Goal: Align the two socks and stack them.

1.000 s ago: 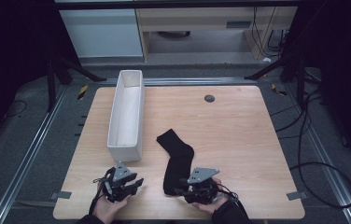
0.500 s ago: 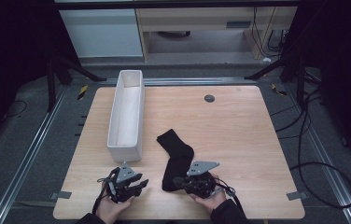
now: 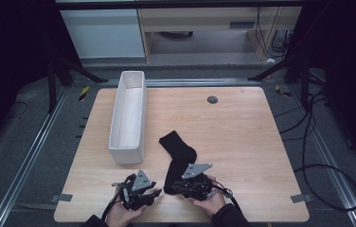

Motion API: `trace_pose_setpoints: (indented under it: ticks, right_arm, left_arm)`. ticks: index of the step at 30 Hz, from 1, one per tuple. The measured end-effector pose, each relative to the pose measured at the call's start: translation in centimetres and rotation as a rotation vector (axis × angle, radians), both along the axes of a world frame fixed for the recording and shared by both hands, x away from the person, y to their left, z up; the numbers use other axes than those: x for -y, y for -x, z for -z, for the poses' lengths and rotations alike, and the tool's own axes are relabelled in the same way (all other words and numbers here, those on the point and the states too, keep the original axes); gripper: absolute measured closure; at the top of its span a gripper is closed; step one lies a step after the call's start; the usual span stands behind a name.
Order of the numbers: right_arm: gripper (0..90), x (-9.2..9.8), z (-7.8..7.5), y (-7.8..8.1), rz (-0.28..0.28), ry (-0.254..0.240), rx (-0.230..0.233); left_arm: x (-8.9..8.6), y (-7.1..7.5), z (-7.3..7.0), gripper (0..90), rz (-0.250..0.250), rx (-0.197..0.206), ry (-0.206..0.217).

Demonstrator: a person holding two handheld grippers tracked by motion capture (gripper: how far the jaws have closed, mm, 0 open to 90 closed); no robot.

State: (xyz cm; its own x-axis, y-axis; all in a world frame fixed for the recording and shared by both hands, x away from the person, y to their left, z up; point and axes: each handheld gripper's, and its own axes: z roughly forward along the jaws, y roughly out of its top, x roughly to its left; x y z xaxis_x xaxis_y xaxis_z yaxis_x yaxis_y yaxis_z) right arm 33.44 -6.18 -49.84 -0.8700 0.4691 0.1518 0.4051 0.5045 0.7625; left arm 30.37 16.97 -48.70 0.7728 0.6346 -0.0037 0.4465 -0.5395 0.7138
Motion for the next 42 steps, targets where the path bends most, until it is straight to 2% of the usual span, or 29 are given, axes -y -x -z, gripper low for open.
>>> trace_pose_setpoints:
  ticks: [5, 8, 11, 14, 18, 24, 27, 33, 37, 39, 42]
  right_arm:
    - [68.0, -0.1, 0.1, 0.1, 0.018, 0.005, 0.011]
    - [61.5, 0.0, 0.0, 0.4, 0.003, -0.011, 0.019]
    - [59.1, -0.1, 0.1, 1.0, -0.026, 0.006, 0.034]
    - [66.1, -0.3, 0.5, 1.0, -0.031, 0.041, 0.038]
    - [77.0, -0.3, 0.4, 0.5, -0.019, 0.044, 0.016]
    - [85.8, -0.6, 0.1, 0.4, -0.016, 0.068, -0.002]
    - [86.4, -0.6, 0.0, -0.1, -0.004, 0.032, -0.037]
    - [86.4, 0.5, -0.8, -0.9, 0.040, -0.103, -0.093]
    - [86.3, 1.0, -1.4, -1.3, 0.045, -0.166, -0.127]
    - [86.2, 1.1, -1.5, -1.4, 0.041, -0.178, -0.144]
    - [85.9, 1.0, -1.3, -1.4, 0.035, -0.174, -0.146]
  left_arm:
    - [0.6, -0.2, 0.3, 62.3, 0.018, -0.003, -0.014]
    - [0.5, -0.4, 0.3, 63.3, 0.009, -0.009, -0.017]
    - [0.1, -0.5, 0.3, 64.9, -0.016, -0.009, -0.019]
    - [-0.4, -0.6, 0.2, 65.7, -0.036, -0.007, -0.014]
    - [-0.9, -0.8, 0.1, 65.8, -0.054, -0.009, -0.003]
    - [-1.0, -0.8, 0.1, 66.0, -0.057, -0.013, 0.002]
    - [-1.0, -0.7, 0.1, 66.0, -0.050, -0.014, 0.002]
    - [-0.6, -0.6, 0.2, 64.3, -0.011, -0.022, 0.000]
    - [0.2, -0.6, 0.4, 63.0, 0.018, -0.028, -0.016]
    - [0.7, -0.7, 0.5, 64.7, 0.031, -0.032, -0.017]
    - [1.3, -1.1, 0.7, 69.0, 0.059, -0.054, 0.013]
